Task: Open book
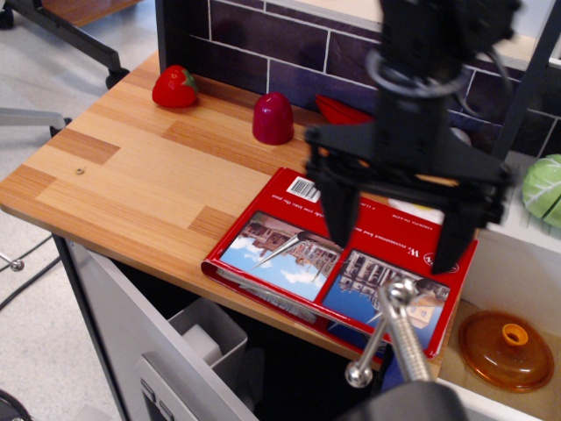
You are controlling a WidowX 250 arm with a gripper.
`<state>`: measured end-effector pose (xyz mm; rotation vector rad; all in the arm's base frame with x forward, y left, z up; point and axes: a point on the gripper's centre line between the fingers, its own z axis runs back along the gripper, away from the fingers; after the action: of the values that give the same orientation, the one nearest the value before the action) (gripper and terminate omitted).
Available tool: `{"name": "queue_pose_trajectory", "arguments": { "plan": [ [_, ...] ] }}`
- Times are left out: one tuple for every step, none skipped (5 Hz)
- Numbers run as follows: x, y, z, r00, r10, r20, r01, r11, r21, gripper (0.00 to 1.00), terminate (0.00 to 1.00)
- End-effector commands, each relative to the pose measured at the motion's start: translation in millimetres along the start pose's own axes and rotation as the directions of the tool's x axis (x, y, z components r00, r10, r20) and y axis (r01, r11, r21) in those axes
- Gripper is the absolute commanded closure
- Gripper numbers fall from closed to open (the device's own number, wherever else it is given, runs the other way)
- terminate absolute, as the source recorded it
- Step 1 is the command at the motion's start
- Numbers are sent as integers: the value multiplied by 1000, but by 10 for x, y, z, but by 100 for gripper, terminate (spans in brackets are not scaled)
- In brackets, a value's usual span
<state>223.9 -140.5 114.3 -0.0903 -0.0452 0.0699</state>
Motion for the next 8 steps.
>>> {"name": "queue_pose_trajectory", "arguments": {
  "plan": [
    [170,-318,-164,993,-4,121,4,1000,1,0,0],
    [220,-437,-327,991,-10,132,5,999,41,0,0],
    [287,-504,-441,990,4,140,-15,997,81,0,0],
    [332,-500,-559,989,5,147,-24,992,126,0,0],
    [518,-487,-611,986,-15,165,-16,982,188,0,0],
    [606,-478,-657,986,-23,163,-12,977,214,0,0],
    [626,-465,-721,985,-29,169,-12,971,239,0,0],
    [641,-412,-756,985,-54,163,7,961,278,0,0]
  ]
}}
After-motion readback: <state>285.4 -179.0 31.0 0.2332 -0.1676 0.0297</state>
